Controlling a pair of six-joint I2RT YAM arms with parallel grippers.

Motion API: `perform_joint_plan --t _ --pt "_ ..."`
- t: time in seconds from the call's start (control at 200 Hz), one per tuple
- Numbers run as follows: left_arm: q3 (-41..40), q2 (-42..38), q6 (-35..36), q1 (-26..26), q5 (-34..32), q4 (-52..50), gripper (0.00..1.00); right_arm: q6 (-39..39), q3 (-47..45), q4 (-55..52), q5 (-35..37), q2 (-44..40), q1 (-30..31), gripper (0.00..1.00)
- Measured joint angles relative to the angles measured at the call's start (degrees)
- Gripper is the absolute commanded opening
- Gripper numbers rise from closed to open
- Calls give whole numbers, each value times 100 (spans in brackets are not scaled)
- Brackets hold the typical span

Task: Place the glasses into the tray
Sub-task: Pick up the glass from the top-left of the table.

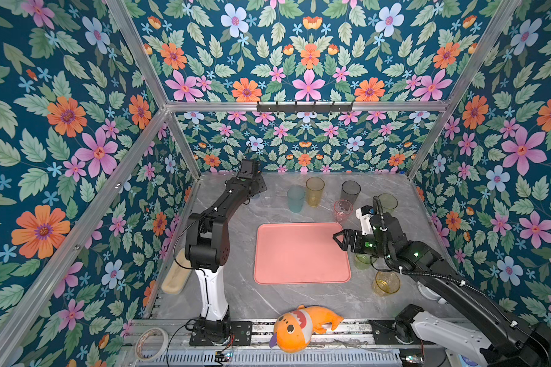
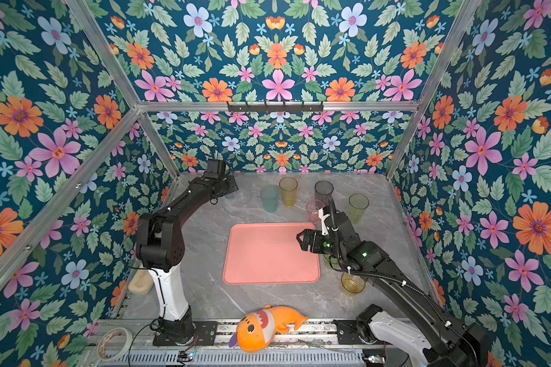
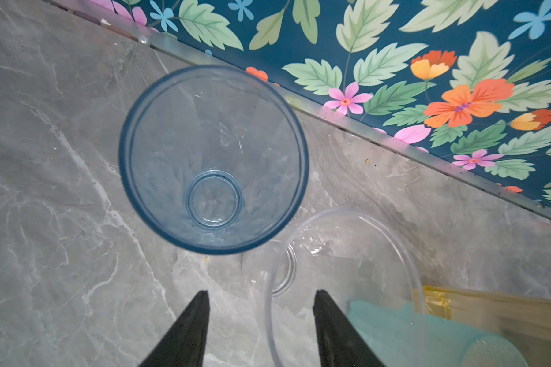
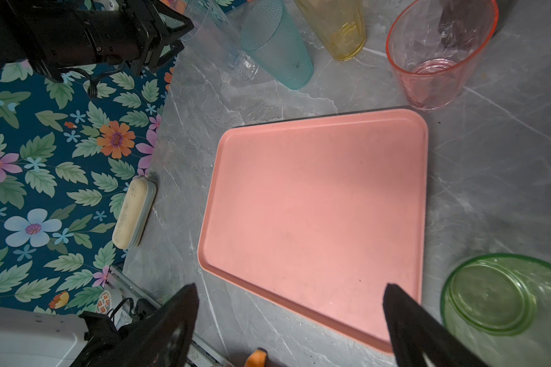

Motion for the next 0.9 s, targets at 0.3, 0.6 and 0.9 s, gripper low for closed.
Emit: perform_joint_plan --t 0.3,0.6,0.9 --pt "50 61 22 -2 22 -57 25 -2 -50 0 -2 -20 -52 92" --pt "68 92 70 0 133 -166 7 -2 -76 7 -7 48 -74 92" --pt "46 -42 197 0 151 -313 0 -4 -79 11 -24 55 -107 92"
